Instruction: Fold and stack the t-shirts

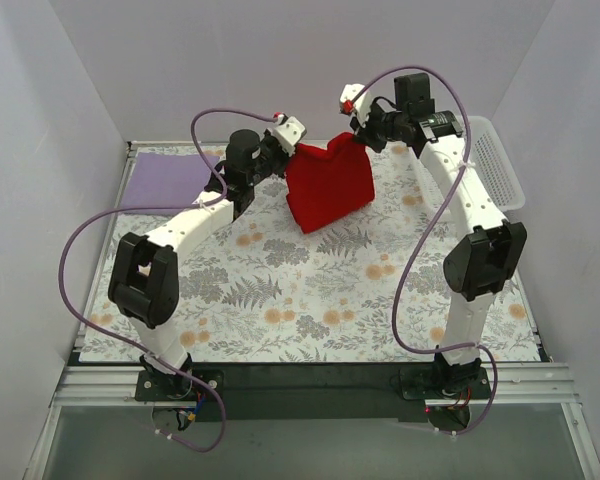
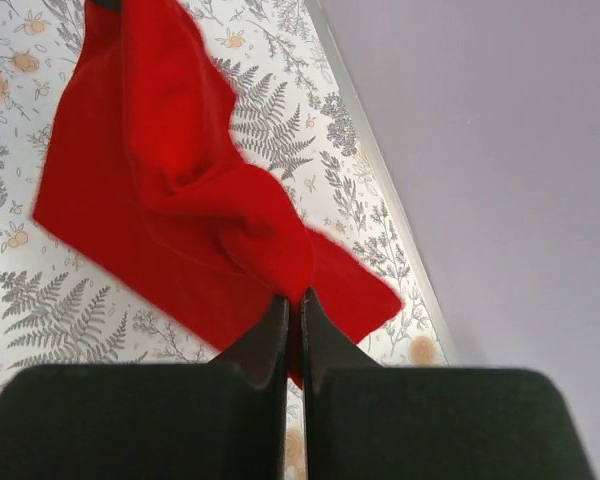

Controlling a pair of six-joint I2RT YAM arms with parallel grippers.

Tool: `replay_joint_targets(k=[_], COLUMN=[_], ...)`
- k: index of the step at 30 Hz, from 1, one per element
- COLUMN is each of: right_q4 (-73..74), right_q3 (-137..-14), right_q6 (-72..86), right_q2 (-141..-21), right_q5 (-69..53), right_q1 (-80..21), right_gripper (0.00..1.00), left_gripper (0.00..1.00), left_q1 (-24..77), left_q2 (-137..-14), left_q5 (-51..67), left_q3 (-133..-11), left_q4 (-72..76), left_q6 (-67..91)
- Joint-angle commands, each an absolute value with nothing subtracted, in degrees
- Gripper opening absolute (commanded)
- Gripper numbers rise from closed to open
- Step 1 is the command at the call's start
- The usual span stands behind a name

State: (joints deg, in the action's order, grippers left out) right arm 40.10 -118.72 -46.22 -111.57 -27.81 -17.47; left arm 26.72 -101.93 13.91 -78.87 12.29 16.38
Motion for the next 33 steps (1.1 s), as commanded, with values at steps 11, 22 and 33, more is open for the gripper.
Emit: replay_joint_targets(k=[11, 22, 33], right_q4=[40.2, 47.9, 62.4], right_q3=[-70.8, -33.0, -32.9], right_q6=[-59.3, -71.0, -83.5], right_q2=[-71.9, -50.5, -50.6], right_q5=[-33.6, -33.8, -36.9], right_q1=[-17.2, -17.5, -17.5], right_gripper=[0.01, 0.01, 0.01], left_gripper=[0.00, 0.00, 0.00], left_q1=[32.1, 49.6, 62.5], left_q2=[-73.5, -61.9, -64.8], left_q5=[30.1, 22.1, 18.4], left_q3=[-54.0, -31.9, -27.3], left_q4=[13.4, 2.3, -4.0], left_q6=[30.5, 54.6, 72.6])
